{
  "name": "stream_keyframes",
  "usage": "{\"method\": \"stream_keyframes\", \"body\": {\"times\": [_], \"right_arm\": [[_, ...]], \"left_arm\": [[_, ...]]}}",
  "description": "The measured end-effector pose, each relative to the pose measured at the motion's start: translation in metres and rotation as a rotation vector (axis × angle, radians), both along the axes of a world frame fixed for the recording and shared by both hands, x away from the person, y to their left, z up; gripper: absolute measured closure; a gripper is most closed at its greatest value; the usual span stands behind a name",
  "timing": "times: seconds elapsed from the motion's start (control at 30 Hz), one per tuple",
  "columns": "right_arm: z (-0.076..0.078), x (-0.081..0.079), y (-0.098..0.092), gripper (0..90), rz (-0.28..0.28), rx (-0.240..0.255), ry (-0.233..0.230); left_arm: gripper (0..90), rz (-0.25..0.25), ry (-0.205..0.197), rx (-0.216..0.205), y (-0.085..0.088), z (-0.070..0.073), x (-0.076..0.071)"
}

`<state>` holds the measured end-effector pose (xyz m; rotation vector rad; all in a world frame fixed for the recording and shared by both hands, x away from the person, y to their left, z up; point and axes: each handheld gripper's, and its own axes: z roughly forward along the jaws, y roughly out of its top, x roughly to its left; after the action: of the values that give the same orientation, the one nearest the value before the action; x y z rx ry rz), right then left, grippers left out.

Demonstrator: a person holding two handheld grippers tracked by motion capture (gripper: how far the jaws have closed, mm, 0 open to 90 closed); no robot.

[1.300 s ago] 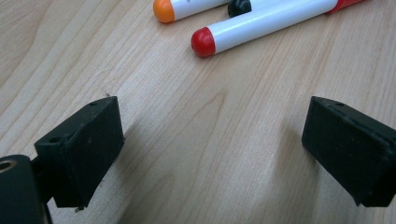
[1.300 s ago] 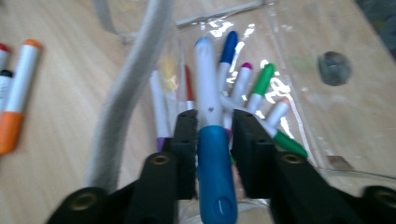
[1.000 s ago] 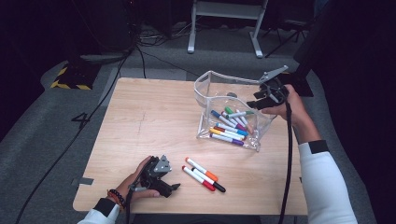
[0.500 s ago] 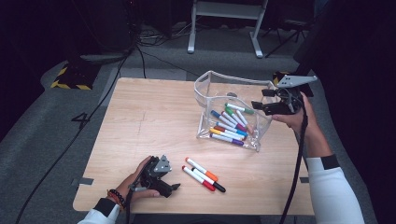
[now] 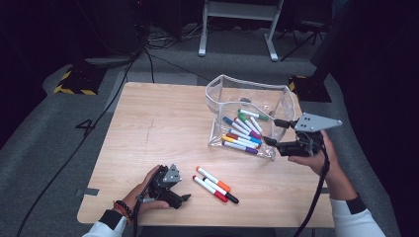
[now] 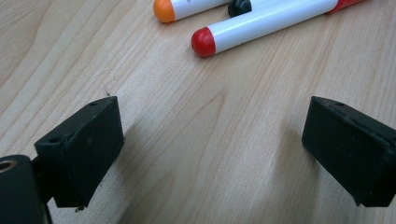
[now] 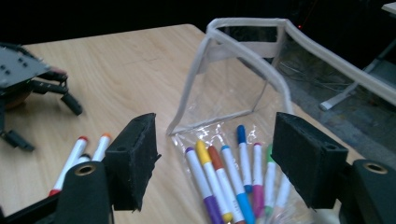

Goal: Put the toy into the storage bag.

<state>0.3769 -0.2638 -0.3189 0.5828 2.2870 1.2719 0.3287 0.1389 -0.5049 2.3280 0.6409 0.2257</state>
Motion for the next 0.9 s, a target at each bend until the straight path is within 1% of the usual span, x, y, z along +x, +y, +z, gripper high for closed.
{"method": "stream_keyframes", "body": {"times": [0.03, 0.07, 0.1, 0.13, 0.17, 0.2, 0.23, 0.27, 0.3, 0.33, 0.4, 0.43, 0.47, 0.5, 0.57, 0.6, 0.63, 0.67, 0.7, 0.8, 0.83, 0.9], "right_arm": [[-0.004, -0.004, 0.001, 31.4, 0.006, 0.000, 0.003], [-0.004, -0.004, 0.001, 31.4, 0.006, 0.000, 0.003], [-0.009, -0.008, 0.001, 31.3, 0.011, 0.004, 0.012], [-0.022, -0.014, 0.003, 31.2, 0.009, 0.004, 0.026], [-0.022, -0.014, 0.003, 31.2, 0.009, 0.004, 0.026], [-0.026, -0.016, 0.003, 31.2, 0.010, 0.003, 0.033], [-0.035, -0.018, 0.005, 31.4, 0.014, 0.002, 0.046], [-0.046, -0.021, 0.008, 31.7, 0.027, -0.007, 0.065], [-0.046, -0.021, 0.008, 31.7, 0.027, -0.007, 0.065], [-0.054, -0.022, 0.010, 32.0, 0.034, -0.011, 0.072], [-0.067, -0.023, 0.016, 32.1, 0.047, -0.024, 0.100], [-0.082, -0.024, 0.023, 32.4, 0.072, -0.039, 0.126], [-0.082, -0.024, 0.023, 32.4, 0.072, -0.039, 0.126], [-0.087, -0.024, 0.025, 32.4, 0.078, -0.052, 0.135], [-0.098, -0.023, 0.032, 32.3, 0.099, -0.060, 0.161], [-0.108, -0.022, 0.040, 32.2, 0.118, -0.072, 0.188], [-0.108, -0.022, 0.040, 32.2, 0.118, -0.072, 0.188], [-0.117, -0.021, 0.047, 32.2, 0.138, -0.081, 0.204], [-0.117, -0.021, 0.047, 32.2, 0.138, -0.081, 0.204], [-0.130, -0.018, 0.058, 32.4, 0.161, -0.086, 0.236], [-0.139, -0.017, 0.067, 32.5, 0.189, -0.092, 0.262], [-0.142, -0.016, 0.069, 32.5, 0.197, -0.099, 0.264]], "left_arm": [[5.8, 0.000, 0.000, 0.000, 0.000, 0.000, 0.000], [5.8, 0.001, 0.000, 0.000, 0.000, 0.000, 0.000], [5.7, 0.001, 0.000, 0.000, 0.000, 0.000, 0.000], [5.7, 0.001, 0.000, -0.001, 0.000, 0.000, 0.000], [5.8, 0.001, 0.000, -0.001, 0.000, 0.000, 0.000], [5.8, 0.002, -0.001, 0.000, 0.000, 0.000, 0.000], [5.8, 0.002, 0.000, 0.000, 0.000, 0.000, 0.000], [5.8, 0.002, 0.000, 0.000, 0.000, 0.000, 0.000], [5.8, 0.002, 0.000, 0.000, 0.000, 0.000, 0.000], [5.8, 0.002, 0.000, 0.000, 0.000, 0.000, 0.000], [5.8, 0.002, 0.000, 0.000, 0.000, 0.000, 0.000], [5.7, 0.002, 0.000, 0.000, 0.000, 0.000, 0.000], [5.7, 0.002, 0.000, 0.000, 0.000, 0.000, 0.000], [5.7, 0.002, 0.000, 0.000, 0.000, 0.000, 0.000], [5.7, 0.002, 0.000, 0.000, 0.000, 0.000, 0.000], [5.8, 0.002, 0.000, 0.000, 0.000, 0.000, 0.000], [5.7, 0.002, 0.000, 0.000, 0.000, 0.000, 0.000], [5.7, 0.002, 0.000, 0.000, 0.000, 0.000, 0.000], [5.7, 0.002, 0.000, 0.000, 0.000, 0.000, 0.000], [5.7, 0.002, 0.000, 0.000, 0.000, 0.000, 0.000], [5.7, 0.002, 0.000, 0.000, 0.000, 0.000, 0.000], [5.7, 0.002, 0.000, 0.000, 0.000, 0.000, 0.000]]}}
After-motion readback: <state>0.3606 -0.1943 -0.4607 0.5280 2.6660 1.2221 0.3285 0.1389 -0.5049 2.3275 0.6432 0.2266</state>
